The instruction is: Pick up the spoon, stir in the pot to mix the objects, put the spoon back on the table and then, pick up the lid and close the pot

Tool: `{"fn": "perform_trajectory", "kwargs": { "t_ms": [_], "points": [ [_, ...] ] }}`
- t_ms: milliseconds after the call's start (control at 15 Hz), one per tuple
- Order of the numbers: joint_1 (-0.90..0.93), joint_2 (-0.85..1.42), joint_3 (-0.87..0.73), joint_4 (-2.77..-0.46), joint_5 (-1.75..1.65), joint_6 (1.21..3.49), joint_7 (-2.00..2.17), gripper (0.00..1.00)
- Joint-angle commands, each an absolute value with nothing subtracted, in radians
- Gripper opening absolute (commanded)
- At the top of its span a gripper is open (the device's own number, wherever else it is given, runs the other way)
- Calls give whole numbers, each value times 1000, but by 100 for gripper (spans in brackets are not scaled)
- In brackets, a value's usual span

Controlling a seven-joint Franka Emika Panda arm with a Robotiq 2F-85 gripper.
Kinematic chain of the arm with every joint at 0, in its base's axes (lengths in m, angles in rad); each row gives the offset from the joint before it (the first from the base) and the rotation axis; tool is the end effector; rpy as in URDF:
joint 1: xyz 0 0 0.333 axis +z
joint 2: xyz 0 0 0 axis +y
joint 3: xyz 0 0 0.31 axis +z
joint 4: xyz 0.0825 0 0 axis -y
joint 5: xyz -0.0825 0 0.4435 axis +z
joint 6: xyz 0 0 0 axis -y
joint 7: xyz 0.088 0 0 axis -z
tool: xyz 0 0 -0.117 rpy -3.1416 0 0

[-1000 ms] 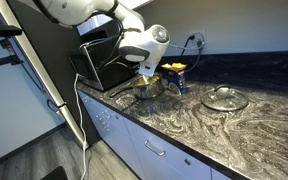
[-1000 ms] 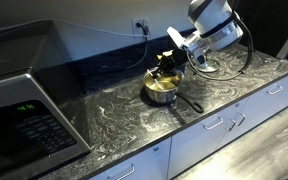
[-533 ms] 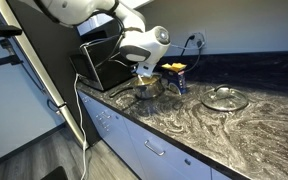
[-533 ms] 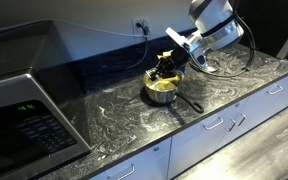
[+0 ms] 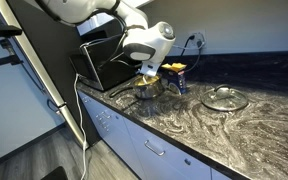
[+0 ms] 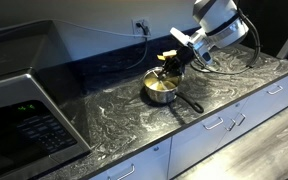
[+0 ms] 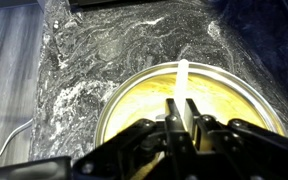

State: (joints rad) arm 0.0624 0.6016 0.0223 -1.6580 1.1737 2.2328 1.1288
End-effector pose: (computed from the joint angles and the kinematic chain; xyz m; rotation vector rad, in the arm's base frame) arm 0.7327 0.0960 0.2230 -1.4111 1.8497 0.6719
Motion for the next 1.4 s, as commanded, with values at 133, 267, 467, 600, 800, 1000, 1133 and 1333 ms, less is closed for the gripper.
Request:
{"fn": "perform_trajectory", "kwargs": {
  "t_ms": [133,267,467,600,800,1000,1133,1333],
  "points": [
    [71,556,15,-1688,1143,2275,1095,3],
    [63,549,27,-1689,1157,2271,1047,3],
    [46,504,44,-1713,1195,2230,1014,3],
    [42,454,49,-1739,1217,2220,998,3],
    [35,378,51,-1775,1253,2184,975,3],
    [34,300,31,-1818,1257,2188,972,3],
    [42,252,7,-1853,1206,2224,1002,3],
    [47,197,-32,-1911,1099,2311,1044,3]
  ]
}}
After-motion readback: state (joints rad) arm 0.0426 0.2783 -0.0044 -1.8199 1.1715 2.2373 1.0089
